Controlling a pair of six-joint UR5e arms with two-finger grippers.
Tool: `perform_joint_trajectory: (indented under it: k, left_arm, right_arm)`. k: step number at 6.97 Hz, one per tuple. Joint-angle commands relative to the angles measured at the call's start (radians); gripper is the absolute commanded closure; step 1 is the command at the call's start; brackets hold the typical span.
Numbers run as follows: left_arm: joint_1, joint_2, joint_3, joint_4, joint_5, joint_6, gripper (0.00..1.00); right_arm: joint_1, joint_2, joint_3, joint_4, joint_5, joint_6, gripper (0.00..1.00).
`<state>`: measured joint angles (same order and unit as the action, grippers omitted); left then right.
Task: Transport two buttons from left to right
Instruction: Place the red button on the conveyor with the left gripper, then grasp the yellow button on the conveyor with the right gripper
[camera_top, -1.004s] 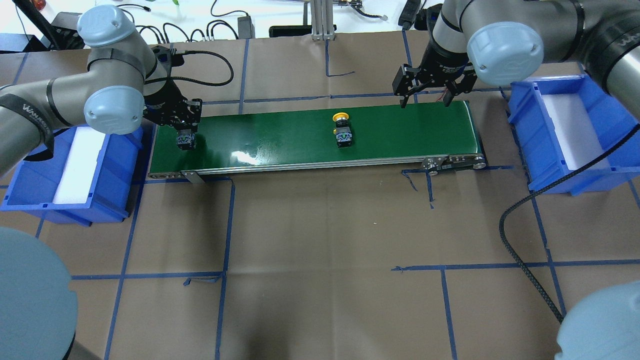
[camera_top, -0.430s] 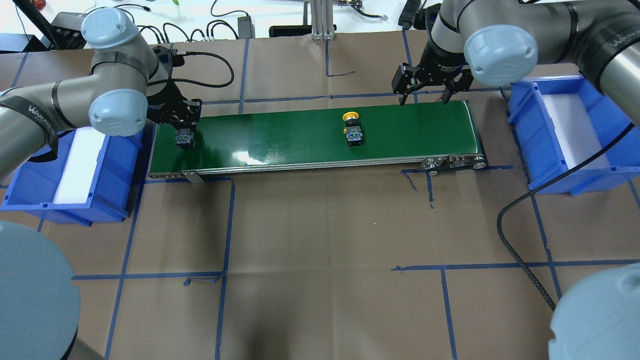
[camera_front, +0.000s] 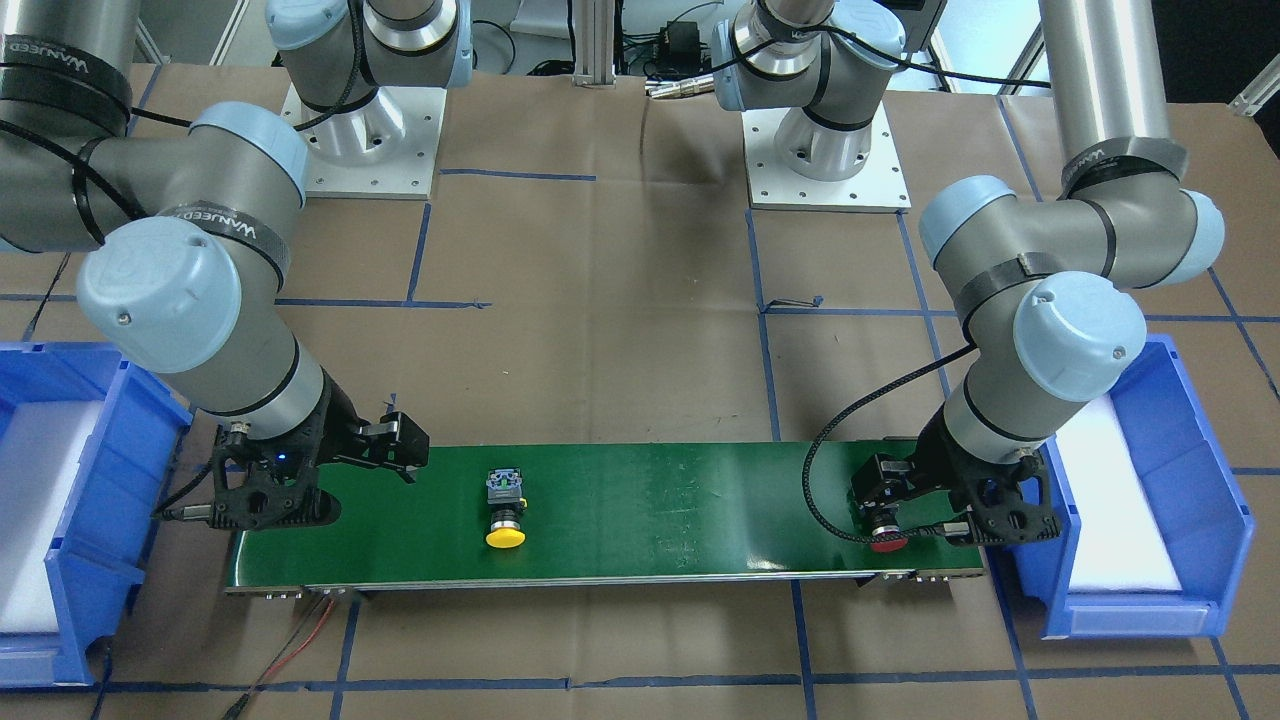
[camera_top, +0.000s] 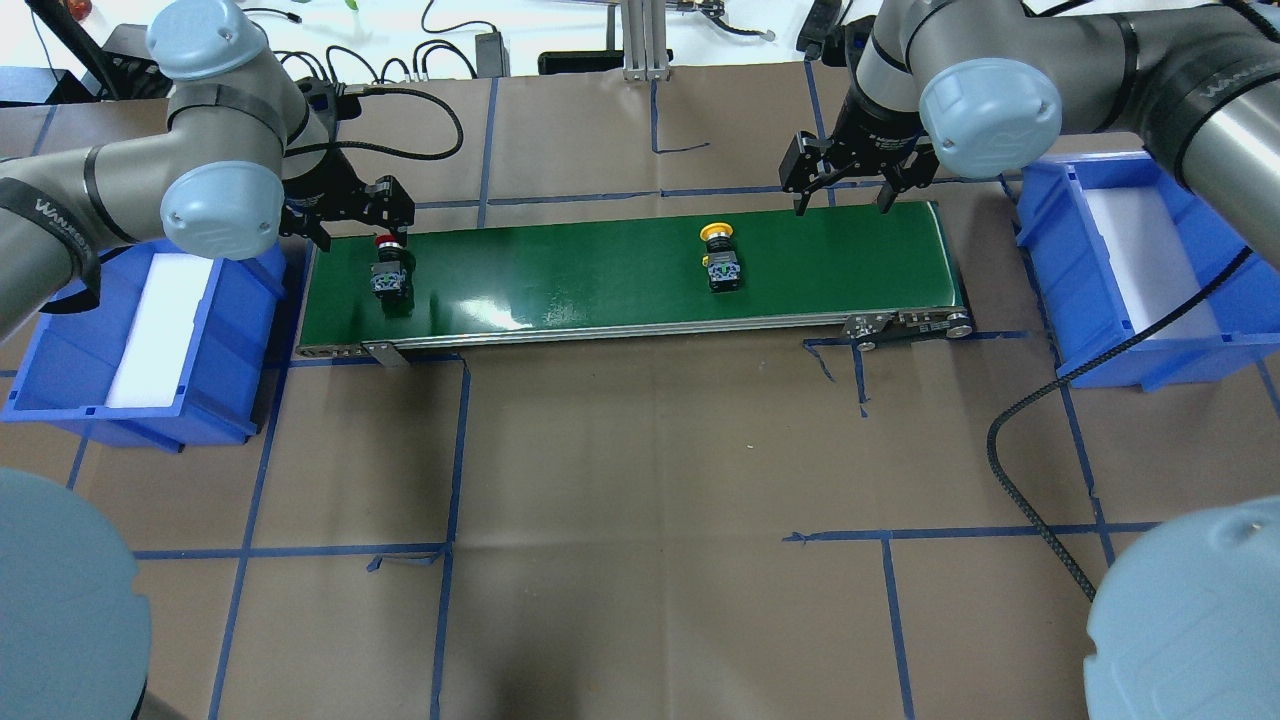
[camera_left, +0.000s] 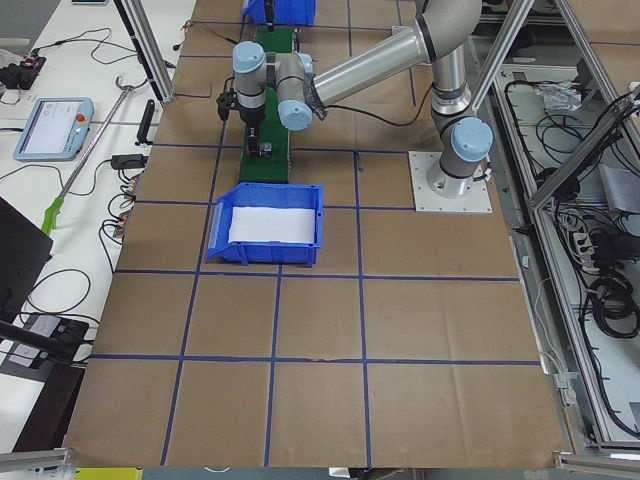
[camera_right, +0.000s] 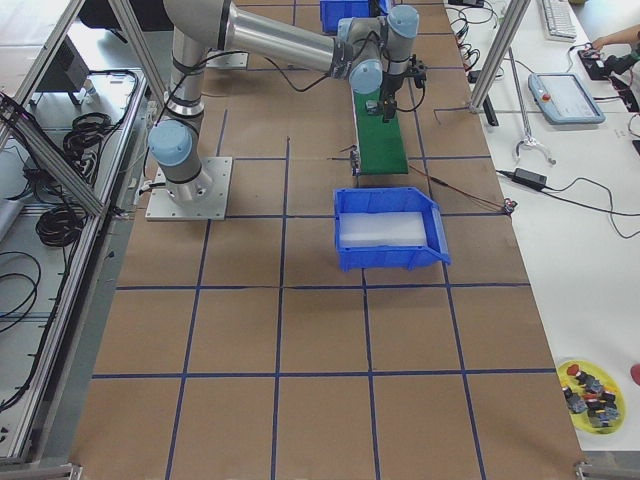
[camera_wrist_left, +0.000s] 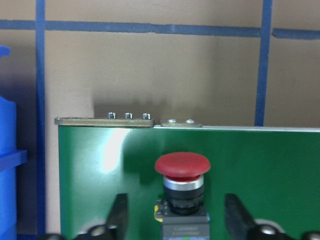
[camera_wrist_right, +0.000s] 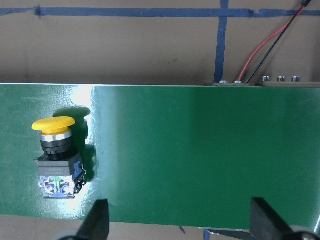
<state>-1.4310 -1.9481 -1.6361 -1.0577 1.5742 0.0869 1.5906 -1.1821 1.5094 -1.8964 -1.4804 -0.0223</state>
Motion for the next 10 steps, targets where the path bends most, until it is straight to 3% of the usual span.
perform_joint_trajectory:
  k: [1, 6, 10]
  left_arm:
    - [-0.002, 0.085, 0.016, -0.126, -0.002, -0.006, 0.00]
    - [-0.089, 0.305, 0.018, -0.388, 0.010, -0.075, 0.00]
    - [-0.091, 0.327, 0.024, -0.421, 0.009, -0.073, 0.00]
  right_arm:
    - [0.000, 0.021, 0.000, 0.005, -0.003, -0.004, 0.00]
    - [0.003, 0.022, 0.012, 0.010, -0.009, -0.005, 0.00]
    - [0.003, 0.055, 0.002, -0.007, -0.008, 0.004, 0.00]
